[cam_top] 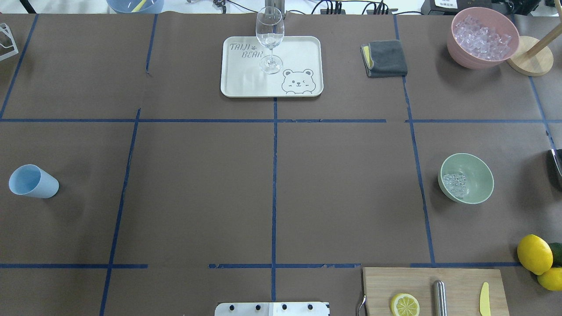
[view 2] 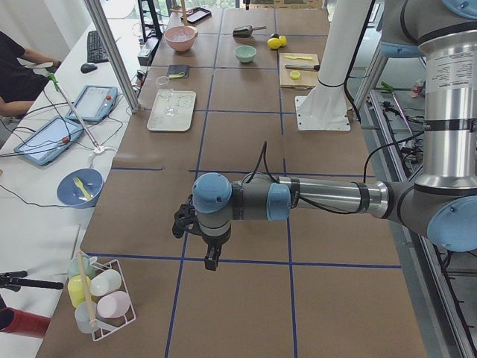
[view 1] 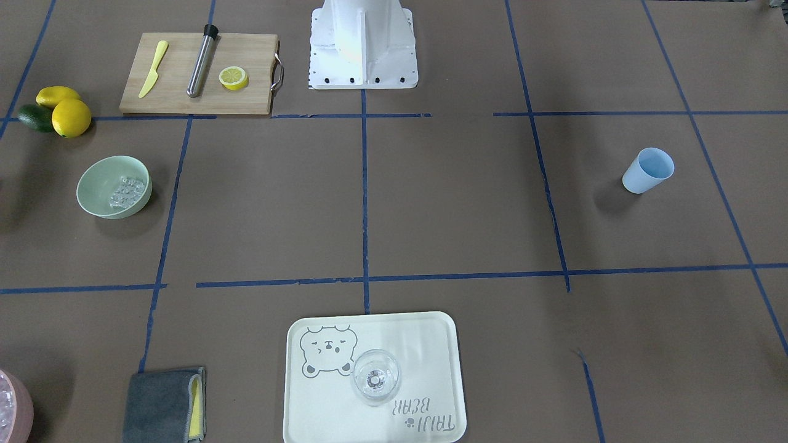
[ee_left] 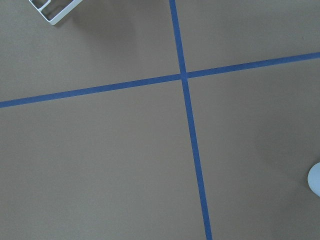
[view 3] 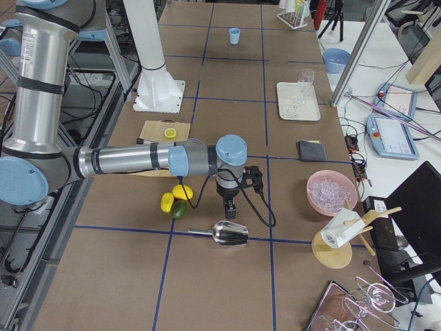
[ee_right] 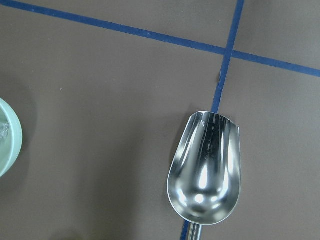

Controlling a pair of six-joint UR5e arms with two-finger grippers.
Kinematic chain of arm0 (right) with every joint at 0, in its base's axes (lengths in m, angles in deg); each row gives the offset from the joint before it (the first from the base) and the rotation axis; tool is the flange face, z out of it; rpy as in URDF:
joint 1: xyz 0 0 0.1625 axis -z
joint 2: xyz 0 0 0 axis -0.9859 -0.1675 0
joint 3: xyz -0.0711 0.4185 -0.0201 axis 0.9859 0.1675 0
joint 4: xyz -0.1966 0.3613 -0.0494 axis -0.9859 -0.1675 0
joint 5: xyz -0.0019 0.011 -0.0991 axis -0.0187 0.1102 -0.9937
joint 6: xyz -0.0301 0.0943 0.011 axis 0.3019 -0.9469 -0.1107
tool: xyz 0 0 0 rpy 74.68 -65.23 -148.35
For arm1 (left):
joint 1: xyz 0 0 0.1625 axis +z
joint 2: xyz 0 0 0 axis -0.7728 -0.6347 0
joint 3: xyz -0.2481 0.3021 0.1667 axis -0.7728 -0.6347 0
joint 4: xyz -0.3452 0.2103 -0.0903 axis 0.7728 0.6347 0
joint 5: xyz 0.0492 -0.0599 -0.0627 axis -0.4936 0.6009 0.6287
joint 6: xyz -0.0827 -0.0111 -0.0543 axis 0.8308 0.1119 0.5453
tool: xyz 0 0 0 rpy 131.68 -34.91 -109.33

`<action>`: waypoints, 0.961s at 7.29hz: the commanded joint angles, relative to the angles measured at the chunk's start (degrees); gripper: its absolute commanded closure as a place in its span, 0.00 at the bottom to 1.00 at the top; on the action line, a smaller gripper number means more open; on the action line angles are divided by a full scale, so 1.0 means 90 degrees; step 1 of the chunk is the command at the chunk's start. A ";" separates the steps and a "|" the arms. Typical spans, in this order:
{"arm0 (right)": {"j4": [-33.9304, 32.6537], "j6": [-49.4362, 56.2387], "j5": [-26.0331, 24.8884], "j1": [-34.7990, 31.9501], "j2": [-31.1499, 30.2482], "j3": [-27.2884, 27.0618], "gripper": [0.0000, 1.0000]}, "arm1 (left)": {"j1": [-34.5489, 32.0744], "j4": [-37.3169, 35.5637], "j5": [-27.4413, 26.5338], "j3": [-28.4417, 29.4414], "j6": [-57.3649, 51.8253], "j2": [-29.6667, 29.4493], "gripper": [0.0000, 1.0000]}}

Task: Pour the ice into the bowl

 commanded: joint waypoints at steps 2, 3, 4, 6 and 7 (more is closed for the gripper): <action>-0.0026 -0.0031 0.0037 -0.0005 -0.0001 -0.0026 0.00 | 0.0242 0.0018 0.0049 -0.0009 0.0019 0.0088 0.00; -0.0026 -0.0031 0.0046 -0.0005 0.0009 -0.0017 0.00 | 0.0399 0.0009 0.0049 -0.0009 0.0028 0.0107 0.00; -0.0026 -0.0031 0.0066 -0.0005 0.0028 -0.0026 0.00 | 0.0410 -0.0011 0.0049 -0.0038 0.0028 0.0107 0.00; -0.0017 -0.0166 0.0251 -0.0005 0.0029 0.0051 0.00 | 0.0410 -0.0011 0.0039 -0.0048 0.0028 0.0107 0.00; -0.0017 -0.0206 0.0261 -0.0005 0.0029 0.0042 0.00 | 0.0410 -0.0011 0.0030 -0.0048 0.0028 0.0040 0.00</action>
